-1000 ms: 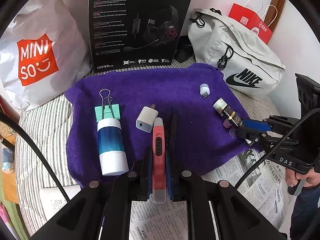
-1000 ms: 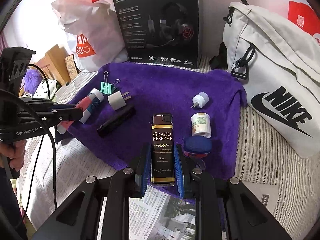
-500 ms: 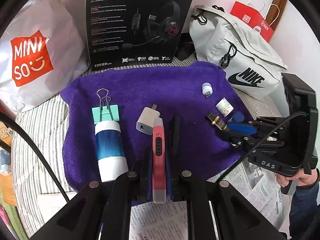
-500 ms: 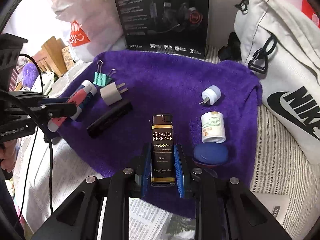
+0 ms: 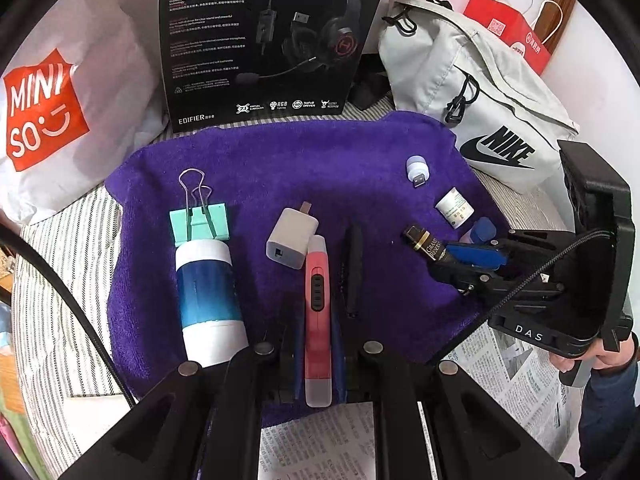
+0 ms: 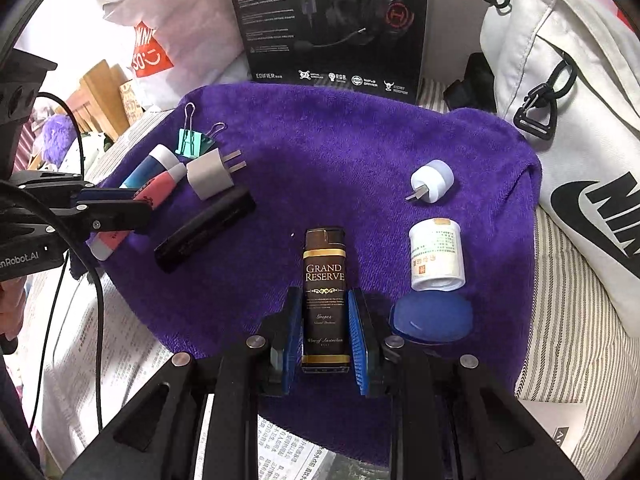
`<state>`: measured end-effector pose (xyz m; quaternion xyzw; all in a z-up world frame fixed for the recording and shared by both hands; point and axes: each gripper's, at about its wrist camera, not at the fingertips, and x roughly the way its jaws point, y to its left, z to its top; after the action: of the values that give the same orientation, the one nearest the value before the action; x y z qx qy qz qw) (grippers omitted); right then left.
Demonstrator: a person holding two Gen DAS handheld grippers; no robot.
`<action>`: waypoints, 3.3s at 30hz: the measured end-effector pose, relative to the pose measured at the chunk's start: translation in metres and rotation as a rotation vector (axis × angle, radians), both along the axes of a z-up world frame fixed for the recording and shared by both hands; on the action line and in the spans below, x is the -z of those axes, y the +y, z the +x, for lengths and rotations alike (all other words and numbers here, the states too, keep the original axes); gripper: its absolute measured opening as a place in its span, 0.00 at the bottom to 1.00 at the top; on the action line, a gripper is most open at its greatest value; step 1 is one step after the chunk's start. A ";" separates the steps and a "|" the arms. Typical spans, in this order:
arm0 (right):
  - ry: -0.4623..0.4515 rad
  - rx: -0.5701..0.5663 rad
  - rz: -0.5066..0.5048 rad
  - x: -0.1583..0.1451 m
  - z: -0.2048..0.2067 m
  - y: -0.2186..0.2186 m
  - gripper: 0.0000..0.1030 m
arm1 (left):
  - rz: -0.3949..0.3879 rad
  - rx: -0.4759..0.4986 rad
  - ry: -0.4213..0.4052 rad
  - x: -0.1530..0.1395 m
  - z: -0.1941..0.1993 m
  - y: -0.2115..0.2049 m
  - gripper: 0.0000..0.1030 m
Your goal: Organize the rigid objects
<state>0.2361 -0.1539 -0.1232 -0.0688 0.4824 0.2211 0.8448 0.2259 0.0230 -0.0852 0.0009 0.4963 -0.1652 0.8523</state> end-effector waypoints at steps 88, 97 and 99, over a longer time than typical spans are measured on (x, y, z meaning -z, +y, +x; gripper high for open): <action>-0.014 0.104 0.030 -0.042 -0.086 -0.045 0.62 | 0.029 -0.107 -0.045 -0.034 -0.087 -0.001 0.92; -0.117 0.173 0.020 -0.074 -0.121 -0.053 0.87 | 0.053 -0.161 -0.148 -0.069 -0.120 -0.008 0.99; -0.123 0.197 0.025 -0.078 -0.127 -0.056 0.91 | 0.080 -0.198 -0.181 -0.076 -0.128 -0.009 0.99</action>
<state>0.1088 -0.2094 -0.0449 -0.0242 0.4312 0.1383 0.8913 0.0983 0.0144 -0.0088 0.0009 0.4213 -0.0599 0.9049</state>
